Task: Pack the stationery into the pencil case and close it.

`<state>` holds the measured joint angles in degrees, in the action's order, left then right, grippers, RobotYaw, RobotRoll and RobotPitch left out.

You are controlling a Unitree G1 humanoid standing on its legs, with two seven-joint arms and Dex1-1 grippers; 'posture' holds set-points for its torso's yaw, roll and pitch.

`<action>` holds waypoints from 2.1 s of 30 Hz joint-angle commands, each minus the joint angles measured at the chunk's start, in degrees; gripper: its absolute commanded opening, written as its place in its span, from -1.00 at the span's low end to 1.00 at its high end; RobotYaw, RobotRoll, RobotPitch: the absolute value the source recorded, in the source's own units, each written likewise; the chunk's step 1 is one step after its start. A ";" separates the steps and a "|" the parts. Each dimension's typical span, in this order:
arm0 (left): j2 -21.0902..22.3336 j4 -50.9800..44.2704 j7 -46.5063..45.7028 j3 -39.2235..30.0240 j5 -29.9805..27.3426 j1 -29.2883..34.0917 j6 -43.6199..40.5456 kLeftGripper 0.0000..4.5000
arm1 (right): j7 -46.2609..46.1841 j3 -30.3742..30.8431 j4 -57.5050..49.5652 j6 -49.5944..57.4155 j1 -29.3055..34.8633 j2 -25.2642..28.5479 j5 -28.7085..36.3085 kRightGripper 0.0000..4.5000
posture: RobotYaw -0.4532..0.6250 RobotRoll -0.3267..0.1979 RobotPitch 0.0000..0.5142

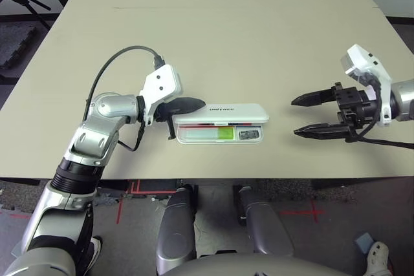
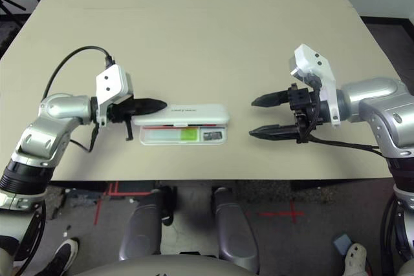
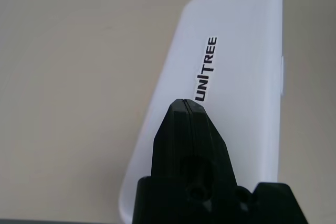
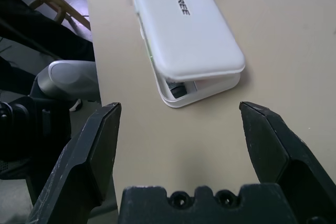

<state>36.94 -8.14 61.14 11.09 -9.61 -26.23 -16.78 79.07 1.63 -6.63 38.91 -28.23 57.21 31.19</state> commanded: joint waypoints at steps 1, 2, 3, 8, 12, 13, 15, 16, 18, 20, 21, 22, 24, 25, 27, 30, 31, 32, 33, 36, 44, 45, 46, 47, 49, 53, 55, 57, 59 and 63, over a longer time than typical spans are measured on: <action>0.37 1.00 0.07 3.54 3.17 1.13 1.37 -0.98 | 0.35 0.76 -0.26 -0.56 -0.10 0.42 -0.86 1.00 | -0.14 0.25 -0.15; 0.42 1.06 0.16 4.10 3.61 1.29 1.43 -0.98 | 0.35 0.78 -0.28 -0.60 -0.07 0.46 -0.90 1.00 | -0.14 0.25 -0.15; 0.68 1.38 0.37 5.01 4.52 1.57 1.68 -0.98 | 0.35 0.86 -0.24 -0.67 -0.08 0.53 -1.05 1.00 | -0.15 0.25 -0.15; 2.09 3.31 1.33 7.80 7.70 2.37 2.80 -0.98 | 0.40 0.95 -0.29 -0.76 0.06 0.57 -1.59 1.00 | -0.16 0.25 -0.14; 3.05 2.54 2.21 9.24 7.84 3.33 2.18 -0.98 | -0.01 1.04 -0.28 -0.99 0.48 0.35 -2.14 1.00 | -0.17 0.25 -0.13; 2.47 2.52 1.40 8.88 7.54 3.33 2.49 -0.98 | -0.22 1.01 -0.19 -1.17 0.60 0.19 -2.33 1.00 | -0.17 0.25 -0.13; 1.35 2.79 -0.19 7.98 7.17 3.02 2.97 -0.98 | -0.60 0.88 -0.03 -1.35 0.65 -0.19 -2.56 1.00 | -0.17 0.25 -0.12; 0.57 2.58 -0.81 6.90 6.00 2.87 2.67 -0.98 | -1.01 0.78 0.24 -1.67 0.66 -0.50 -2.82 1.00 | -0.17 0.25 -0.13; -0.84 2.18 -1.93 4.54 3.67 2.70 1.97 -0.98 | -1.97 0.57 0.90 -2.48 0.66 -1.29 -3.29 1.00 | -0.17 0.25 -0.13; -1.99 1.46 -2.95 1.47 0.95 2.83 0.68 -0.98 | -3.68 0.02 1.96 -3.59 0.72 -2.73 -3.73 1.00 | -0.17 0.25 -0.13; -2.25 1.07 -3.18 0.35 -0.08 2.94 0.11 -0.98 | -4.33 -0.20 2.42 -3.97 0.71 -3.35 -3.86 1.00 | -0.17 0.25 -0.14; -2.90 0.85 -4.33 -1.58 -1.29 2.95 -0.24 -0.98 | -5.10 -0.59 3.18 -4.52 0.85 -4.15 -3.99 1.00 | -0.17 0.25 -0.14; -4.26 1.07 -7.11 -5.57 -3.39 2.49 -0.64 -0.83 | -6.49 -1.92 4.97 -5.73 1.17 -5.98 -3.65 1.00 | -0.16 0.25 -0.14; -4.64 1.33 -7.88 -6.71 -3.94 2.27 -0.65 -0.74 | -6.99 -2.29 5.63 -6.19 1.14 -6.61 -3.58 1.00 | -0.16 0.25 -0.15; -5.41 1.96 -10.01 -9.64 -5.09 1.85 -0.77 -0.42 | -9.54 -3.87 7.70 -7.81 0.54 -9.08 -3.45 1.00 | -0.16 0.25 -0.15; -5.24 3.96 -13.78 -13.17 -4.31 2.01 0.84 0.11 | -13.94 -5.99 11.09 -10.39 -0.19 -12.97 -3.97 1.00 | -0.16 0.25 -0.15; -5.26 4.95 -15.11 -14.44 -4.04 2.24 1.90 0.29 | -15.31 -6.89 12.08 -11.78 -0.18 -14.41 -4.06 1.00 | -0.16 0.25 -0.15; -5.39 5.75 -16.41 -15.59 -3.92 2.35 2.65 0.47 | -16.86 -7.84 12.95 -13.15 -0.14 -15.73 -4.16 1.00 | -0.16 0.25 -0.15; -5.51 6.39 -17.33 -16.25 -3.91 2.31 3.14 0.65 | -17.83 -8.43 13.62 -14.18 -0.18 -16.60 -4.23 1.00 | -0.16 0.25 -0.15; -6.71 11.47 -23.39 -21.19 -4.15 0.84 6.42 0.99 | -25.14 -10.88 18.52 -18.44 -1.05 -20.72 -6.25 1.00 | -0.16 0.25 -0.16; -8.03 27.30 -39.61 -30.08 -2.51 -4.64 15.10 0.99 | -46.71 -16.98 37.30 -36.66 -5.06 -28.06 -14.05 1.00 | -0.15 0.25 -0.18; -8.08 28.54 -41.06 -30.68 -2.53 -4.99 15.77 0.99 | -49.49 -17.82 39.14 -38.54 -5.54 -28.50 -14.61 1.00 | -0.15 0.25 -0.18; -8.06 29.68 -42.21 -31.12 -2.51 -5.25 16.44 0.99 | -51.90 -18.57 40.78 -40.18 -5.95 -28.85 -15.10 1.00 | -0.15 0.25 -0.19; -8.03 30.75 -43.39 -31.52 -2.36 -5.34 17.21 0.99 | -54.36 -19.30 42.47 -41.98 -6.25 -29.06 -15.60 1.00 | -0.15 0.25 -0.19; -7.86 32.46 -45.09 -31.81 -2.01 -5.33 18.69 0.99 | -58.05 -20.26 45.29 -45.12 -6.55 -29.22 -16.52 1.00 | -0.15 0.25 -0.19; -7.72 35.43 -47.88 -32.61 -2.11 -5.33 21.06 0.99 | -63.10 -21.72 48.87 -49.33 -6.70 -29.27 -17.36 1.00 | -0.16 0.25 -0.19; -7.64 36.25 -48.68 -32.76 -2.27 -5.36 21.77 0.99 | -64.91 -22.30 50.49 -50.71 -6.93 -29.10 -17.53 1.00 | -0.16 0.25 -0.19; -7.57 37.16 -49.46 -33.11 -2.30 -5.24 22.42 0.99 | -66.43 -23.01 52.69 -52.18 -7.20 -28.73 -17.47 1.00 | -0.17 0.25 -0.18; -7.46 37.97 -50.02 -33.26 -2.21 -5.04 23.10 0.99 | -67.51 -23.52 54.15 -53.24 -7.32 -28.58 -17.33 1.00 | -0.17 0.25 -0.18; -7.16 39.21 -50.18 -33.12 -2.32 -5.25 23.94 0.99 | -67.79 -23.54 55.43 -54.60 -7.43 -28.70 -17.38 1.00 | -0.18 0.25 -0.19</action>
<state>29.44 29.56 11.44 -21.50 -12.33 -31.64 6.27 11.79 -20.99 47.53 -14.57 -35.40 28.34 13.83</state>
